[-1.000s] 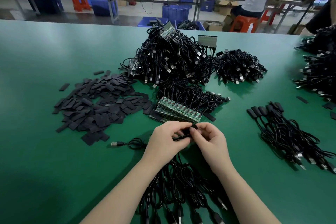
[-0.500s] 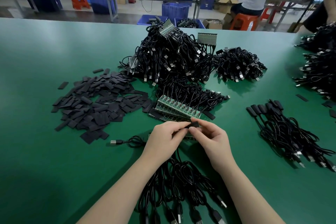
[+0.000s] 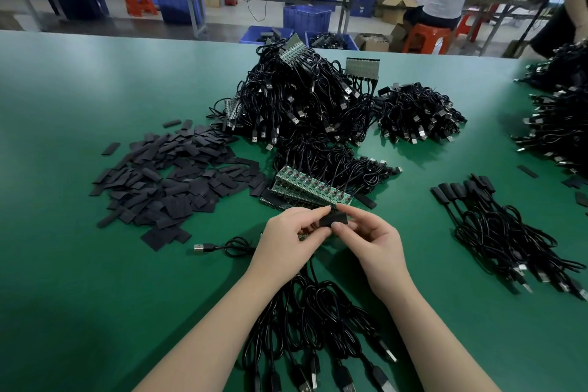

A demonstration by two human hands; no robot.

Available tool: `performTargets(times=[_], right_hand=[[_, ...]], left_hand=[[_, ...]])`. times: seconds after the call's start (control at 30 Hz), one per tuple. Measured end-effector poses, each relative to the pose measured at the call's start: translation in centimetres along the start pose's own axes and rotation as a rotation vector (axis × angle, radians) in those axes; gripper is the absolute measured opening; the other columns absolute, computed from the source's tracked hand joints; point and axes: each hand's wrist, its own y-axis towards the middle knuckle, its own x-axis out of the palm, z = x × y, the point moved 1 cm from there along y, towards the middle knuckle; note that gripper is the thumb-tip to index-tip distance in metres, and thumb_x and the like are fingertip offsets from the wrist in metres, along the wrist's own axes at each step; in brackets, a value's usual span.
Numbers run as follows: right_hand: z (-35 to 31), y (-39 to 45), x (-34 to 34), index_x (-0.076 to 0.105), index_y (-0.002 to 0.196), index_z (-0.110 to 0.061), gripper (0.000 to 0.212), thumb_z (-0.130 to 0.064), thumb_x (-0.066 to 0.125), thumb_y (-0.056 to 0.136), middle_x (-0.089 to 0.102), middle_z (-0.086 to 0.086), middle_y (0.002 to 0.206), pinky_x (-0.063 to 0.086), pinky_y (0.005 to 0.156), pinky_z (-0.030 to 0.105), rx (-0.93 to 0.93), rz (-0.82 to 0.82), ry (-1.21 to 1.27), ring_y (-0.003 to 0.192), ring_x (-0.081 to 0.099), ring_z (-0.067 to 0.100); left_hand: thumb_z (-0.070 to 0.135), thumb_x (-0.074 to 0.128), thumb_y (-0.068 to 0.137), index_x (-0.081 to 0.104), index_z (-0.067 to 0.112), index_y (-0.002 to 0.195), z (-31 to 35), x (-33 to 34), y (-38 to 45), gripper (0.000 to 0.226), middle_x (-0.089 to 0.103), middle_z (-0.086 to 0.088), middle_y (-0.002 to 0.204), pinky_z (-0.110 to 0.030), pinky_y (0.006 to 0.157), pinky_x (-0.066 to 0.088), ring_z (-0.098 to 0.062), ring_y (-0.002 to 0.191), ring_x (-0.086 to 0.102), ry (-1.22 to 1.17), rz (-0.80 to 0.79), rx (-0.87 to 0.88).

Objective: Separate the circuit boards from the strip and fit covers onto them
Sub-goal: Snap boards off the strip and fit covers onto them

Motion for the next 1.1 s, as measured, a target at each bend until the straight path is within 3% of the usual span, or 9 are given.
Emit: performTargets(times=[0.67, 0.77, 0.9, 1.1], right_hand=[[0.1, -0.1, 0.0, 0.078, 0.097, -0.038, 0.032, -0.010, 0.077, 0.082, 0.059, -0.014, 0.063, 0.045, 0.061, 0.013, -0.012, -0.009, -0.030, 0.060, 0.052, 0.001], [0.0, -0.1, 0.0, 0.078, 0.098, -0.037, 0.032, -0.010, 0.078, 0.082, 0.060, -0.014, 0.065, 0.045, 0.062, 0.013, 0.003, 0.011, -0.021, 0.062, 0.052, 0.002], [-0.4, -0.3, 0.1, 0.078, 0.092, -0.044, 0.038, -0.008, 0.079, 0.080, 0.064, -0.013, 0.066, 0.047, 0.063, 0.012, -0.041, 0.043, -0.064, 0.063, 0.055, 0.000], [-0.9, -0.6, 0.2, 0.079, 0.091, -0.042, 0.041, -0.003, 0.079, 0.079, 0.070, -0.011, 0.072, 0.048, 0.065, 0.011, -0.058, 0.020, -0.020, 0.066, 0.060, -0.001]], left_hand=[[0.017, 0.071, 0.085, 0.073, 0.028, 0.114, 0.3, 0.0, 0.0, 0.031, 0.060, 0.020, 0.083, -0.008, 0.075, 0.043, 0.000, 0.082, 0.058, 0.011, 0.024, 0.017], [0.018, 0.071, 0.085, 0.073, 0.030, 0.113, 0.1, 0.1, 0.0, 0.031, 0.063, 0.022, 0.090, -0.009, 0.076, 0.045, -0.001, 0.084, 0.060, -0.022, 0.042, 0.015], [0.019, 0.068, 0.087, 0.069, 0.028, 0.121, 0.2, 0.2, 0.0, 0.035, 0.059, 0.026, 0.111, -0.008, 0.084, 0.043, 0.003, 0.104, 0.057, 0.037, 0.008, 0.065], [0.019, 0.063, 0.088, 0.065, 0.033, 0.125, 0.2, 0.1, -0.1, 0.040, 0.059, 0.028, 0.108, -0.007, 0.087, 0.044, 0.008, 0.101, 0.057, 0.022, -0.036, 0.061]])
